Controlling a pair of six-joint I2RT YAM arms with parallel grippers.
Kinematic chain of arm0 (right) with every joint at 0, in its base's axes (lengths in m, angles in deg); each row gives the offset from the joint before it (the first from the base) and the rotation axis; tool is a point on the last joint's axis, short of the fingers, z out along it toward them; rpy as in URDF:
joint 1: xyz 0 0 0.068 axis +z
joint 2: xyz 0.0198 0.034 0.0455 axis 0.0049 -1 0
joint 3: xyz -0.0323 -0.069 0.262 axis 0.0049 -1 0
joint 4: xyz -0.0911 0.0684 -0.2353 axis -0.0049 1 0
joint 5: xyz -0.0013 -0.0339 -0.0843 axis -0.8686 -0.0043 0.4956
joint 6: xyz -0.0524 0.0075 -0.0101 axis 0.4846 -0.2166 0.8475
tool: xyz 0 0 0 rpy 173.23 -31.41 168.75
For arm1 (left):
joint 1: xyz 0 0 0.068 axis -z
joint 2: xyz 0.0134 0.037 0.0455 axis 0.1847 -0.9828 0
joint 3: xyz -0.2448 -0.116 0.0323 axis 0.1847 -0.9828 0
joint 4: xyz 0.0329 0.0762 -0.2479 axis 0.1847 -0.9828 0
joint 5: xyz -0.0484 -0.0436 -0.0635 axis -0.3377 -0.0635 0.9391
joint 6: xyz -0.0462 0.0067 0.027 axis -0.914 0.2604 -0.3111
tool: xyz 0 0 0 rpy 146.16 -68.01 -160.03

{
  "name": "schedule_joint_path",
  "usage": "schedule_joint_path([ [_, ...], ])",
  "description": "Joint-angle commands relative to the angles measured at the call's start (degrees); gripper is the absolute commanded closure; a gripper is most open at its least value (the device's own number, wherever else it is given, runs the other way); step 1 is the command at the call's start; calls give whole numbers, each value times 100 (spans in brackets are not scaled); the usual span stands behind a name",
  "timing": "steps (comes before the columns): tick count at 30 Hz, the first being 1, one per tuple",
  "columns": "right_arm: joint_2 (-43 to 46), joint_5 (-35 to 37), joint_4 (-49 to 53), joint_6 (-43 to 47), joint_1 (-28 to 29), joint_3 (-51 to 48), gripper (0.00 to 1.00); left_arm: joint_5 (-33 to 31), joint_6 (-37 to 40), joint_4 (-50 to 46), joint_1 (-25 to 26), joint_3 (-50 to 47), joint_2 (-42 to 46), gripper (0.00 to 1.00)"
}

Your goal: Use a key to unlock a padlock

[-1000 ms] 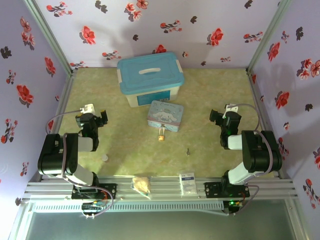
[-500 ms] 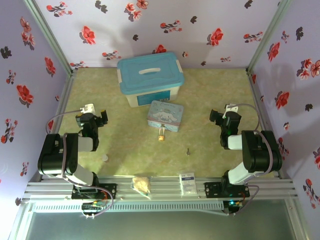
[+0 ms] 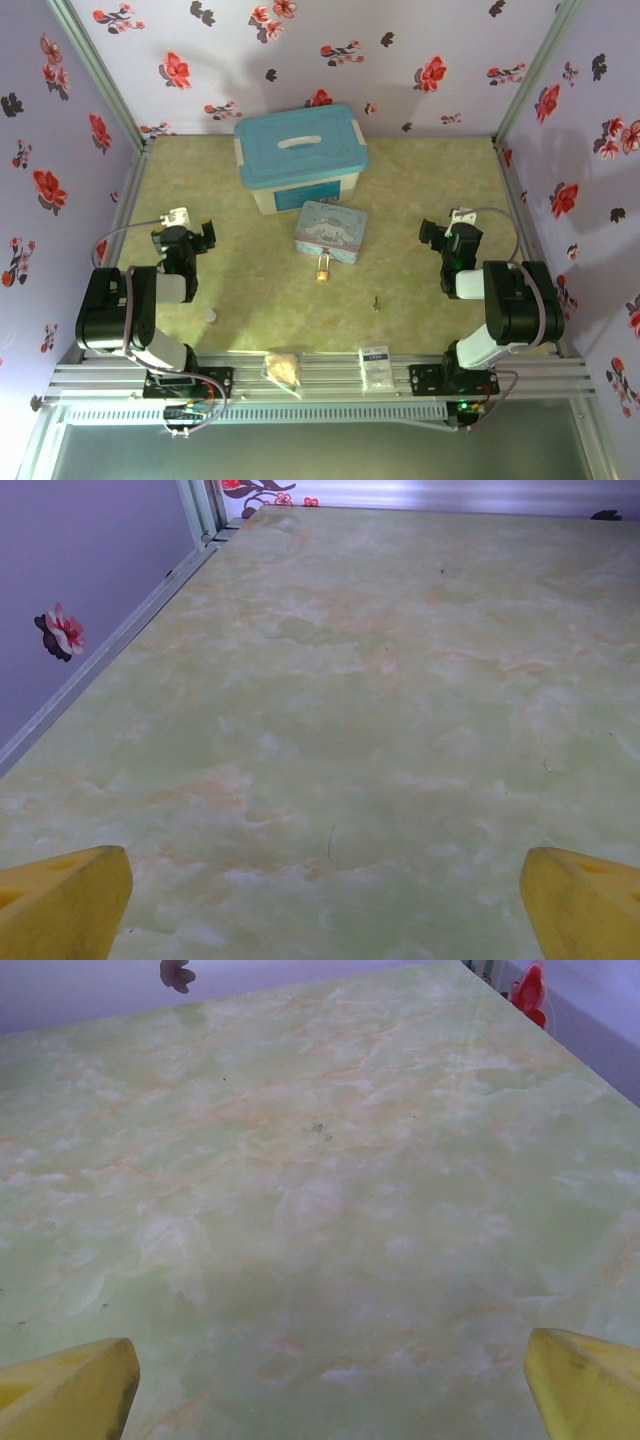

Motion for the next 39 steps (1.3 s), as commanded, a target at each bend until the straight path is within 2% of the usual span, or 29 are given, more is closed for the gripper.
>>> schedule_joint_path([
  [1,197,106,-115,105,34,80,1,-128,90,-88,35,19,529,0],
  [5,724,69,550,129,36,180,1,-192,70,-1084,40,269,1258,0],
  [8,1216,-74,1407,62,36,392,1,-456,-572,-2115,36,611,1751,0],
  [10,1634,-36,2087,-265,36,560,1,-363,-1129,-2748,34,843,2062,0],
  [13,2362,-391,2568,-708,36,567,1,512,-1486,-2606,34,648,2476,0],
  [16,3073,-728,2663,-1492,36,374,1,688,-2154,-1809,1,9,2802,0],
  [18,3462,-979,2900,-1942,28,295,1,1095,-2534,-1255,0,-312,2936,0],
  [19,3575,-1169,3113,-2014,28,324,1,1338,-2653,-1322,-5,-298,2991,0],
  [22,3642,-1760,3932,-2317,28,601,1,1949,-3058,-2473,99,135,3199,0],
  [25,3537,-2382,4708,-2494,63,769,1,2119,-3050,-3145,510,328,3480,0],
  [28,3592,-2390,5243,-2605,384,766,4,2057,-2965,-3840,1029,522,3621,0],
  [30,3665,-2101,5642,-2553,863,794,6,1995,-2897,-4214,1538,675,3521,0],
  [33,3676,-1171,6484,-2395,1847,975,7,1775,-2893,-4578,2461,900,3262,0],
  [36,3587,-537,6994,-2440,2607,1038,10,1569,-2991,-4614,3204,1040,3075,0],
  [39,3523,-202,7082,-2724,3223,899,12,1386,-3140,-4537,3806,1120,2925,0],
])
